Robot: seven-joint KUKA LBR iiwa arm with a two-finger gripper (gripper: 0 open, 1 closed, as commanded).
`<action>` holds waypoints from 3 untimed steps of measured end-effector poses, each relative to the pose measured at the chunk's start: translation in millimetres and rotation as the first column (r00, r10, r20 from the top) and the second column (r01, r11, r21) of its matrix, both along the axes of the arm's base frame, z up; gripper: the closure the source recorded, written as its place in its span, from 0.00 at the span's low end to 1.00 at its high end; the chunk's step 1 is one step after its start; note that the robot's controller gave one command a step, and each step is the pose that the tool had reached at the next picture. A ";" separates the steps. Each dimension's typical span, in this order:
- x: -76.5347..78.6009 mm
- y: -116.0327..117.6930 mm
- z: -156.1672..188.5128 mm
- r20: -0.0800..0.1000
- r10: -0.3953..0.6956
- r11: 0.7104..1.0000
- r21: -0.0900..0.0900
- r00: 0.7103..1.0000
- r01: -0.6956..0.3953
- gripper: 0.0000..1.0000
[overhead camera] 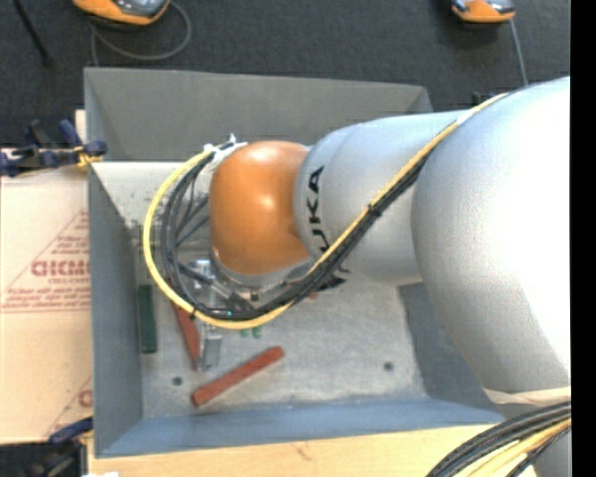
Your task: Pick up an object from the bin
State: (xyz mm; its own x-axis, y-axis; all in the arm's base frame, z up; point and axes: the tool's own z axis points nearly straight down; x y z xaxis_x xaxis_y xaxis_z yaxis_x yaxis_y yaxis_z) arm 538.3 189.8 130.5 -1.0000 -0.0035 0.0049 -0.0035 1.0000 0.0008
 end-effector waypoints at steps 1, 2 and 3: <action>13.7 0.7 -60.5 0.011 -0.016 1.000 0.003 1.000 0.016 0.00; -54.7 -37.5 -56.7 0.015 0.152 0.988 0.000 0.988 -0.152 0.00; -56.7 -37.0 -58.3 0.007 0.149 0.989 0.001 0.989 -0.149 1.00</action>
Offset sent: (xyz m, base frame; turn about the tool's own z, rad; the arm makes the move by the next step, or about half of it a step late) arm 0.0115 0.0009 -0.0605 0.0186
